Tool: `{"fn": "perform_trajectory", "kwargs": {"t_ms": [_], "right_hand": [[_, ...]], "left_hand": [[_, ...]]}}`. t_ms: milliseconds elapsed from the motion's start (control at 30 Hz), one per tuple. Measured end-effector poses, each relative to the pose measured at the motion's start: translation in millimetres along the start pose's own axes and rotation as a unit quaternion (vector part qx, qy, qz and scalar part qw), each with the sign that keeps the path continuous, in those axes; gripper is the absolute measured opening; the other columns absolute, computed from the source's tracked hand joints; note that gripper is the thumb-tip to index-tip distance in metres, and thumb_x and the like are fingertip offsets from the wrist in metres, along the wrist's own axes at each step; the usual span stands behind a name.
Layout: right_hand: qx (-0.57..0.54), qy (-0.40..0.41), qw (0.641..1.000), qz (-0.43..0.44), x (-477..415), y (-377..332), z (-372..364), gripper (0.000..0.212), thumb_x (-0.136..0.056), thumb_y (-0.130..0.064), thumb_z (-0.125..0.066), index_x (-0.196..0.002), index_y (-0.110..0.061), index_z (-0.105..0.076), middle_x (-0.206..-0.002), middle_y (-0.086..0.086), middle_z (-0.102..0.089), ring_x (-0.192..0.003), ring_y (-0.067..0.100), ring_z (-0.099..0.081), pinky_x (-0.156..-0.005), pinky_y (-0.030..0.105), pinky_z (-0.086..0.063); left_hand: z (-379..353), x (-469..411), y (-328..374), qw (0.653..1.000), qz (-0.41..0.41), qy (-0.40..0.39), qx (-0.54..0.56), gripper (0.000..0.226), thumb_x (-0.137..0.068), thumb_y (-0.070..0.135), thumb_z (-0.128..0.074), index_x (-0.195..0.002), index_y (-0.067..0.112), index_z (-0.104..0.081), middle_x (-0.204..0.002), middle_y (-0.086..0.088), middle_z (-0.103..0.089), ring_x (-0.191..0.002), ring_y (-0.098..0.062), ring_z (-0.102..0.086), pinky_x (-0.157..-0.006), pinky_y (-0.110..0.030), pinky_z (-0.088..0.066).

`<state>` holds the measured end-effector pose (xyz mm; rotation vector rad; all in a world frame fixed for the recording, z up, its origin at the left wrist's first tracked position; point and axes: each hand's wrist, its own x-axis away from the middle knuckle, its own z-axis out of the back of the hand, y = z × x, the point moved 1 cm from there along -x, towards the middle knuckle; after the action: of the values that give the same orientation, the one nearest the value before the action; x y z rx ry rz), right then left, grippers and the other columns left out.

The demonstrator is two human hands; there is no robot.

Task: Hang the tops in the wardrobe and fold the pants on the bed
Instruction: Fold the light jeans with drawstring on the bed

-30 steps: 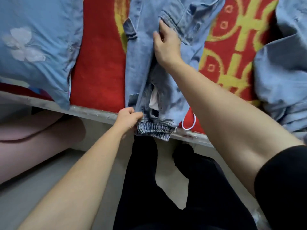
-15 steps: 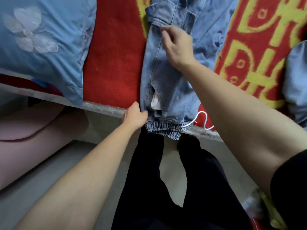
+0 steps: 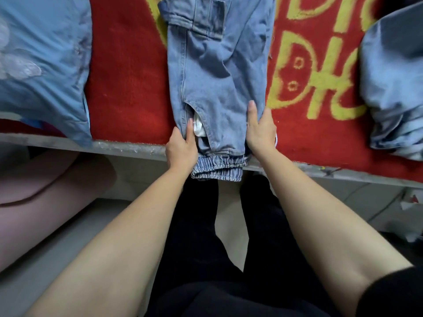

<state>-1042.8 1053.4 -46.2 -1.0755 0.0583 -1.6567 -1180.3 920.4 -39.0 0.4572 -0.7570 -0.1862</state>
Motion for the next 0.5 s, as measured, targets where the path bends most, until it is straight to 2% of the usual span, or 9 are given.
{"fn": "perform_trajectory", "kwargs": {"t_ms": [33, 67, 100, 167, 233, 300, 367, 433, 500], "right_hand": [[-0.030, 0.054, 0.998, 0.028, 3, -1, 5, 0.040, -0.096, -0.064, -0.039, -0.091, -0.026, -0.051, -0.081, -0.017, -0.061, -0.082, 0.011, -0.060, -0.065, 0.028, -0.033], [-0.058, 0.094, 0.992, 0.055, 4, 0, 11, 0.036, -0.096, -0.063, -0.039, -0.082, -0.031, -0.047, -0.068, -0.018, -0.056, -0.069, 0.000, -0.055, -0.059, 0.025, -0.032], [-0.064, 0.111, 0.989, 0.071, 3, 6, 16, 0.037, -0.097, -0.062, -0.039, -0.079, -0.031, -0.045, -0.064, -0.017, -0.054, -0.064, -0.001, -0.054, -0.057, 0.023, -0.031], [0.003, 0.062, 0.995, 0.074, 0, 27, 28, 0.037, -0.098, -0.059, -0.040, -0.086, -0.026, -0.051, -0.073, -0.012, -0.060, -0.073, 0.005, -0.059, -0.065, 0.028, -0.032], [0.096, -0.024, 0.994, 0.044, -10, 53, 39, 0.037, -0.100, -0.053, -0.045, -0.107, -0.019, -0.059, -0.101, 0.003, -0.069, -0.099, 0.026, -0.063, -0.077, 0.031, -0.038], [0.146, -0.067, 0.986, 0.045, -15, 65, 49, 0.042, -0.099, -0.054, -0.047, -0.120, -0.019, -0.058, -0.117, 0.007, -0.068, -0.110, 0.029, -0.060, -0.084, 0.031, -0.040], [0.175, -0.074, 0.978, 0.090, -11, 67, 56, 0.038, -0.097, -0.052, -0.048, -0.115, -0.019, -0.057, -0.110, 0.006, -0.068, -0.103, 0.029, -0.061, -0.079, 0.032, -0.039], [0.178, -0.092, 0.972, 0.122, -1, 69, 58, 0.026, -0.093, -0.045, -0.053, -0.101, -0.021, -0.050, -0.093, 0.001, -0.063, -0.089, 0.027, -0.059, -0.073, 0.031, -0.036], [0.187, -0.141, 0.963, 0.133, 14, 72, 53, 0.023, -0.089, -0.041, -0.058, -0.092, -0.021, -0.049, -0.082, -0.005, -0.058, -0.080, 0.024, -0.057, -0.069, 0.031, -0.035]], "left_hand": [[-2, 5, 1, 1.000, -0.008, 0.002, 0.022, 0.047, -0.098, 0.058, -0.038, -0.069, 0.020, -0.039, -0.062, 0.006, -0.045, -0.057, -0.007, -0.043, -0.055, -0.031, -0.030], [-4, 10, 2, 0.999, -0.019, 0.000, 0.038, 0.046, -0.097, 0.056, -0.041, -0.067, 0.023, -0.039, -0.060, 0.008, -0.044, -0.054, -0.003, -0.041, -0.051, -0.025, -0.031], [-7, 15, 1, 0.999, -0.030, -0.006, 0.045, 0.043, -0.097, 0.055, -0.043, -0.067, 0.024, -0.042, -0.059, 0.009, -0.045, -0.053, -0.002, -0.042, -0.050, -0.020, -0.031], [-14, 22, -7, 0.998, -0.045, -0.034, 0.027, 0.039, -0.097, 0.052, -0.045, -0.080, 0.017, -0.053, -0.069, 0.005, -0.056, -0.063, -0.005, -0.050, -0.056, -0.024, -0.038], [-20, 19, -17, 0.997, -0.031, -0.068, -0.025, 0.041, -0.097, 0.048, -0.049, -0.094, 0.008, -0.055, -0.087, -0.008, -0.064, -0.080, -0.024, -0.058, -0.068, -0.034, -0.044], [-21, 12, -26, 0.993, -0.004, -0.085, -0.077, 0.040, -0.097, 0.046, -0.050, -0.093, 0.007, -0.053, -0.091, -0.014, -0.062, -0.088, -0.033, -0.058, -0.072, -0.037, -0.041], [-21, 8, -29, 0.991, 0.004, -0.092, -0.095, 0.037, -0.097, 0.047, -0.049, -0.092, 0.010, -0.052, -0.087, -0.010, -0.059, -0.088, -0.033, -0.058, -0.070, -0.035, -0.038], [-22, 8, -28, 0.992, 0.007, -0.095, -0.088, 0.039, -0.097, 0.048, -0.047, -0.091, 0.010, -0.053, -0.084, -0.008, -0.057, -0.086, -0.032, -0.058, -0.071, -0.036, -0.040], [-22, 11, -28, 0.992, 0.014, -0.093, -0.078, 0.039, -0.097, 0.047, -0.047, -0.087, 0.010, -0.051, -0.080, -0.007, -0.055, -0.085, -0.033, -0.058, -0.070, -0.037, -0.040]]}}
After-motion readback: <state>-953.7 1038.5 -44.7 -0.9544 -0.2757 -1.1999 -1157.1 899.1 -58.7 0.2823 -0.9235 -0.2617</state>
